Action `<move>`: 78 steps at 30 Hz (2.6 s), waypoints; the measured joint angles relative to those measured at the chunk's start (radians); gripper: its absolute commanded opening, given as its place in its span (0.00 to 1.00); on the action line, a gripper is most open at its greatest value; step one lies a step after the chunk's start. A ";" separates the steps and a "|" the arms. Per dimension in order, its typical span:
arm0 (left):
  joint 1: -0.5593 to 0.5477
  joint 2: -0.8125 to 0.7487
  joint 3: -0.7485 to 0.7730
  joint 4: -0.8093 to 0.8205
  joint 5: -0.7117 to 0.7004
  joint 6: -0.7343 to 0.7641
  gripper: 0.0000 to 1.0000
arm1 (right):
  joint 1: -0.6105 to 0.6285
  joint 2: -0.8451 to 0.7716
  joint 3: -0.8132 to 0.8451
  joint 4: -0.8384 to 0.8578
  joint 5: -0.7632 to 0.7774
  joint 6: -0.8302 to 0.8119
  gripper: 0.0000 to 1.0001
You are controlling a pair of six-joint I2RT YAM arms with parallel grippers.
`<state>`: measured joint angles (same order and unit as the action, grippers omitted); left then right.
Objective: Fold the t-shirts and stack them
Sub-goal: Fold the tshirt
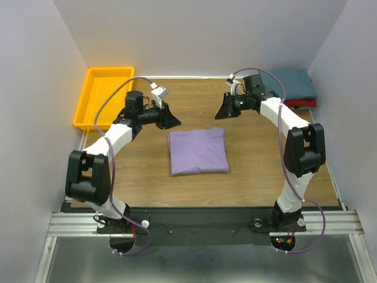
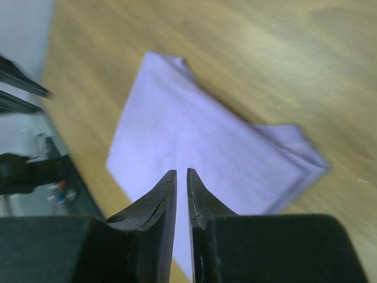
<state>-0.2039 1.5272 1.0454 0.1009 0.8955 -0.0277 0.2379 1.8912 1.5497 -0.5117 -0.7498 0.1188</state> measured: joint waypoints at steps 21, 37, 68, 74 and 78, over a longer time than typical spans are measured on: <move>-0.024 0.661 0.269 0.205 0.112 -0.267 0.26 | 0.023 0.406 0.075 0.209 -0.129 0.167 0.15; -0.090 0.291 -0.025 0.319 0.185 -0.342 0.34 | 0.071 0.061 -0.261 0.293 -0.249 0.255 0.24; -0.188 0.357 -0.043 0.105 0.225 -0.166 0.33 | 0.116 0.137 -0.315 0.110 -0.336 0.075 0.26; -0.095 0.511 -0.053 0.102 0.283 -0.194 0.33 | 0.061 0.233 -0.369 0.088 -0.325 0.051 0.26; -0.018 0.547 -0.053 0.087 0.341 -0.183 0.33 | 0.003 0.245 -0.361 0.090 -0.346 0.037 0.25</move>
<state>-0.2222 2.0747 0.9928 0.1879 1.2362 -0.2108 0.2413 2.1365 1.1885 -0.4221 -1.0958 0.1555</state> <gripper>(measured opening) 0.324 0.250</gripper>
